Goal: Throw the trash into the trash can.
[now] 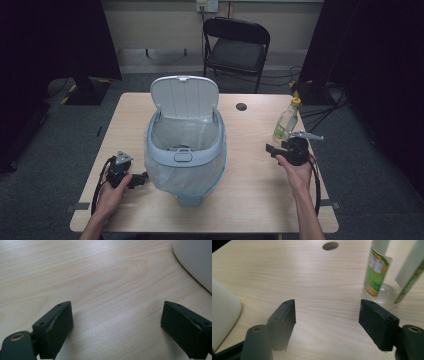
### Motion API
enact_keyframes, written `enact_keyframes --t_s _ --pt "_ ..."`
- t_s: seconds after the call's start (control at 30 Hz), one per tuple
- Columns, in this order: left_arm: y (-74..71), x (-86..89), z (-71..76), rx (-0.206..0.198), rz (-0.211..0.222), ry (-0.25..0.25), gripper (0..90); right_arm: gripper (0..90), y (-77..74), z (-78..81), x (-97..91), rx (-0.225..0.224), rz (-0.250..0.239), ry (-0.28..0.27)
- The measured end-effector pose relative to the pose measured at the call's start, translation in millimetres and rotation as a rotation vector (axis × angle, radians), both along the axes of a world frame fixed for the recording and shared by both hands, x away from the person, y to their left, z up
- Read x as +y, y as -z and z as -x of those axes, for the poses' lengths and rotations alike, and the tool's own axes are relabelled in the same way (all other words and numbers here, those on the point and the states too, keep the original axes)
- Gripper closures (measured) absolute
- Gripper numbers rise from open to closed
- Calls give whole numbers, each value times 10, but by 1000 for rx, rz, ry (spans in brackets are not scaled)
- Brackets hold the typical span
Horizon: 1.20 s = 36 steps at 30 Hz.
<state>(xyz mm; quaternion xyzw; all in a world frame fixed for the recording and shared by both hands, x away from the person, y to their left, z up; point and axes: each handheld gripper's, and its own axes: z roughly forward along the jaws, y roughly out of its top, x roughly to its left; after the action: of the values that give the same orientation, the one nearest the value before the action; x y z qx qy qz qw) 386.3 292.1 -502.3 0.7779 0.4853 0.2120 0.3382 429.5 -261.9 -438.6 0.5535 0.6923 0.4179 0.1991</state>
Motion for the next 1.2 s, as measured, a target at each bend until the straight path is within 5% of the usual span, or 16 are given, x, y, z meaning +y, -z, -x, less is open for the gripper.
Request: enact_keyframes --t_s 0.17,0.33,0.87,1.2 --pt "1 -3 0 0 2 -2 104 232 109 -84 -92 30 -4 36" --pt "1 -3 0 0 2 -2 104 198 182 -244 -171 76 54 94" --pt "1 -3 1 -1 2 -2 104 163 168 -681 -306 58 141 151" --pt "1 -3 1 -1 2 -2 104 182 284 -897 -307 43 129 150"
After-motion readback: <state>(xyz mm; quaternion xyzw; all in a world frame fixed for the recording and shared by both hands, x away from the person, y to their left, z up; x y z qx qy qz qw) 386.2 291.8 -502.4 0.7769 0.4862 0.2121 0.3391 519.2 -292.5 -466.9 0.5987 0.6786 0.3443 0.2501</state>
